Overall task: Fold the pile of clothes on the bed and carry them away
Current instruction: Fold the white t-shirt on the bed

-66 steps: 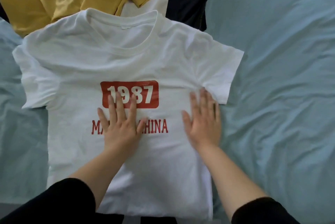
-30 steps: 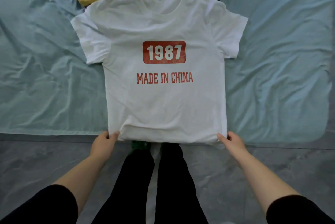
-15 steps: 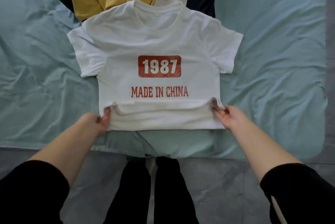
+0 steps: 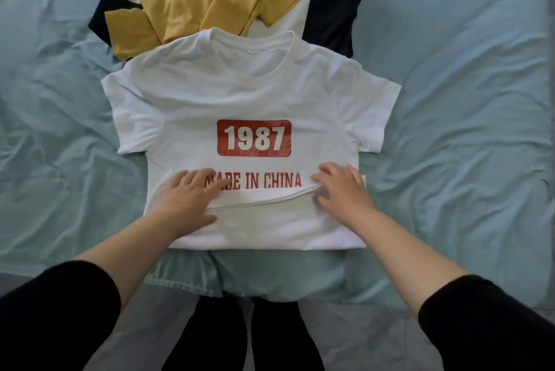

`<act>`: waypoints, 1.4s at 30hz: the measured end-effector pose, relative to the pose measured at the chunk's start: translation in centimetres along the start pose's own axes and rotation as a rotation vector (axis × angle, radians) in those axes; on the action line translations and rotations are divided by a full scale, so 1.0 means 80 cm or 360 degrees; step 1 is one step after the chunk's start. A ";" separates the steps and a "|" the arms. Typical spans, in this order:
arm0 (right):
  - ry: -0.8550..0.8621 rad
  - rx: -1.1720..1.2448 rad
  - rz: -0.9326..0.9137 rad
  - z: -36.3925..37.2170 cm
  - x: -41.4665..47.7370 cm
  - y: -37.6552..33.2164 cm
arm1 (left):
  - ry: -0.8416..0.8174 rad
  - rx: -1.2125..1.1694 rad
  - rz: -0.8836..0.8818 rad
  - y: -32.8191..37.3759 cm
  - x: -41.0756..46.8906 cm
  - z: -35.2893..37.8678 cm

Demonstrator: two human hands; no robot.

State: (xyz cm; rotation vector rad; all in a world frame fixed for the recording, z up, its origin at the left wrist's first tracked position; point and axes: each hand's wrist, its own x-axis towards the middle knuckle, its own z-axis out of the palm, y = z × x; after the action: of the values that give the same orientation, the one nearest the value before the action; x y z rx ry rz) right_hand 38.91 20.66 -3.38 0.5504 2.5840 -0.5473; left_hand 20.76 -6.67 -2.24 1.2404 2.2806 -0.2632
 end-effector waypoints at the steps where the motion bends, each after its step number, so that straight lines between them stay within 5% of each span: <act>1: 0.0013 -0.0104 -0.0025 -0.006 0.011 0.002 | 0.0030 0.0067 0.0069 -0.008 0.010 -0.002; 3: 0.0021 -0.0154 0.0015 -0.022 0.030 0.005 | 0.0068 0.0059 0.0044 -0.023 0.027 -0.014; 7: -0.0150 0.0260 0.0151 -0.038 0.055 0.007 | -0.0185 -0.0551 -0.0325 -0.055 0.048 -0.035; 11: -0.0389 0.0030 0.0044 -0.044 0.064 0.017 | -0.0377 -0.0105 -0.0078 -0.074 0.053 -0.030; 14: -0.0436 0.0086 0.0052 -0.051 0.069 0.023 | -0.0207 -0.0359 -0.0083 -0.087 0.048 -0.025; 18: -0.0051 0.0334 0.0182 -0.082 0.085 0.015 | 0.0155 -0.0418 -0.0174 -0.112 0.046 -0.046; 24: 0.0464 0.0020 0.0296 -0.144 0.161 -0.017 | 0.0595 -0.0377 -0.0192 -0.157 0.112 -0.110; 33: 0.0613 -0.0162 0.0454 -0.174 0.234 -0.021 | 0.0912 -0.0281 -0.0139 -0.183 0.181 -0.154; 39: 0.0777 -0.0439 0.0441 -0.169 0.249 -0.032 | 0.0993 -0.0369 -0.0362 -0.170 0.192 -0.161; 42: 0.1006 -0.0306 0.0178 -0.144 0.234 -0.072 | 0.1189 -0.0385 -0.0278 -0.120 0.183 -0.148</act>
State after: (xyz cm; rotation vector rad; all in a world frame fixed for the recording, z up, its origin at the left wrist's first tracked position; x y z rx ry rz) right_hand 17.01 26.39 -1.41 0.9099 3.1154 -0.0814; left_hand 2.17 3.30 -0.85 1.1282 2.9318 0.4896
